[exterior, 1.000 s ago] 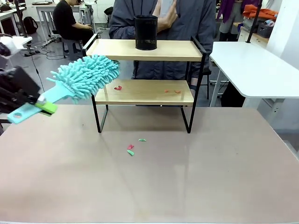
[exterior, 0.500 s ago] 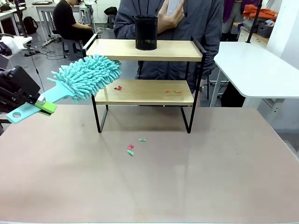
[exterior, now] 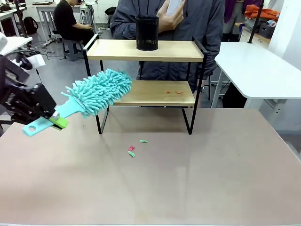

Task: Clean the shelf.
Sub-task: Clean the remaining tier of the Shelf with the Duster once objects are removed, then hand the Duster back to the human.

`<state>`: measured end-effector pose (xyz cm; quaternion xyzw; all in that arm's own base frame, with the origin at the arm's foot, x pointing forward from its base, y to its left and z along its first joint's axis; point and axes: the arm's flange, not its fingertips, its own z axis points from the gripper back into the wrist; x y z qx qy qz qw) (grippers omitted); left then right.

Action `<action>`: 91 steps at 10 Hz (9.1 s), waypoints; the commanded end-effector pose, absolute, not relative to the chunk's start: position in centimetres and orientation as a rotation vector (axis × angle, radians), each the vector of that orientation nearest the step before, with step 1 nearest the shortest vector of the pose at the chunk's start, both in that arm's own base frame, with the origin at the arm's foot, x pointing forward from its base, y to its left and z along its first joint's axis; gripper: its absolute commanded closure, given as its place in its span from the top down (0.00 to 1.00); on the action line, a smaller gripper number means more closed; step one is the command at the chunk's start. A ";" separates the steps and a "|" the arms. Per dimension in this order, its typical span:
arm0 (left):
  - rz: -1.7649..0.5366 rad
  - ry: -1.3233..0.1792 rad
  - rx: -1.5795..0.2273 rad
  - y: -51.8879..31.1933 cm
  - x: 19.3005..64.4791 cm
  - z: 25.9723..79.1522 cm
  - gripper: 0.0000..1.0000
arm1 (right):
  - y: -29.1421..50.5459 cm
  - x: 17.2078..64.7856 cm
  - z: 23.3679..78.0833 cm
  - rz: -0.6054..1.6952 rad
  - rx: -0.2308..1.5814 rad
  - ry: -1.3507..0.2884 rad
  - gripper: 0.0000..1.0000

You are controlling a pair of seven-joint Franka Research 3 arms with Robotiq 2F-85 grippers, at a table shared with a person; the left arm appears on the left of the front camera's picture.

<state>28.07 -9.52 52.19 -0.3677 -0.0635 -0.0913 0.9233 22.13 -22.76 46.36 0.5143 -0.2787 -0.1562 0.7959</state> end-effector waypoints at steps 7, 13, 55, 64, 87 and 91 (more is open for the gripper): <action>-0.078 -0.383 -0.594 -15.4 33.8 47.9 0.11 | -22.8 22.3 46.4 -0.315 1.115 -0.627 1.00; 0.000 -0.427 -0.459 -17.0 35.8 46.3 0.11 | -22.8 22.3 46.4 -0.315 1.115 -0.627 1.00; -0.662 -0.233 -1.070 3.2 22.0 59.1 0.11 | -22.8 22.3 46.4 -0.315 1.115 -0.627 1.00; 0.093 -0.324 -1.241 11.3 26.5 50.4 0.11 | -22.8 22.3 46.4 -0.315 1.115 -0.627 1.00; -0.950 0.425 -1.128 -12.6 22.8 58.5 0.11 | -3.1 20.6 56.2 0.530 1.191 -0.397 1.00; -1.169 0.750 -0.999 -16.2 22.9 57.9 0.11 | 7.2 27.5 56.8 0.792 1.181 -0.182 1.00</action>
